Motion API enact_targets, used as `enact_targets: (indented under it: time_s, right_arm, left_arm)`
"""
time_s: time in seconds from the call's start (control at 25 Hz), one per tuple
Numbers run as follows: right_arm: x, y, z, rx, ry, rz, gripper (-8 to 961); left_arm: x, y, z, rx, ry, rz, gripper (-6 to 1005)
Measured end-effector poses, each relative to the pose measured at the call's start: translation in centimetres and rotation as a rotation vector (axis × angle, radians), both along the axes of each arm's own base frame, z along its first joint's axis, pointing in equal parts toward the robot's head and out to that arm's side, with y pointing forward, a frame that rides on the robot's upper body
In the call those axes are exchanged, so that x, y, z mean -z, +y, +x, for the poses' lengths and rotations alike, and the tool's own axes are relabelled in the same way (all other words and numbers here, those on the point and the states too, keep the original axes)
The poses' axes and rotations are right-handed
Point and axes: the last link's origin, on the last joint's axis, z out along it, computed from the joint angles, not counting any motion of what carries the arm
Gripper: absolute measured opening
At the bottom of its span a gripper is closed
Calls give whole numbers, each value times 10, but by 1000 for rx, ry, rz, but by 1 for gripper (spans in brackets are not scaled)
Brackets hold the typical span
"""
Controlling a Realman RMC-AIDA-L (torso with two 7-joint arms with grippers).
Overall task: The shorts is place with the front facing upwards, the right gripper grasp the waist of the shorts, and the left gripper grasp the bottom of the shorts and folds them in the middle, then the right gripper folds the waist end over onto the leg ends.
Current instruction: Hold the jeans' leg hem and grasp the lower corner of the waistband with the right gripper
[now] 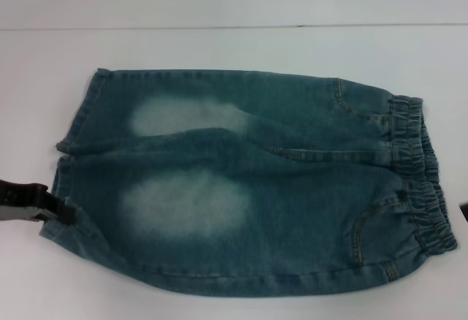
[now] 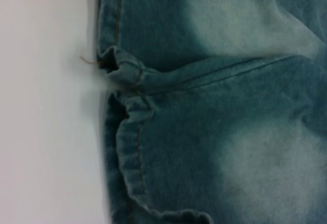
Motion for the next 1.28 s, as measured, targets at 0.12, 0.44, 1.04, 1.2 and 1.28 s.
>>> enact_targets:
  time_s: [0.12, 0.44, 1.04, 1.2, 1.28]
  right_arm:
    - [1, 0, 4, 21, -70, -43, 819]
    - [13, -3, 11, 72, -117, -108, 820]
    - [33, 5, 21, 119, -162, -129, 819]
    - [38, 8, 21, 117, -181, -135, 819]
    - [42, 9, 20, 113, -187, -146, 819]
  left_arm:
    - [-1, 1, 2, 3, -1, -1, 72]
    - [0, 4, 7, 14, -19, -2, 73]
    - [1, 8, 14, 37, -32, -10, 75]
    - [2, 8, 14, 37, -34, -11, 75]
    - [3, 8, 14, 36, -35, -12, 76]
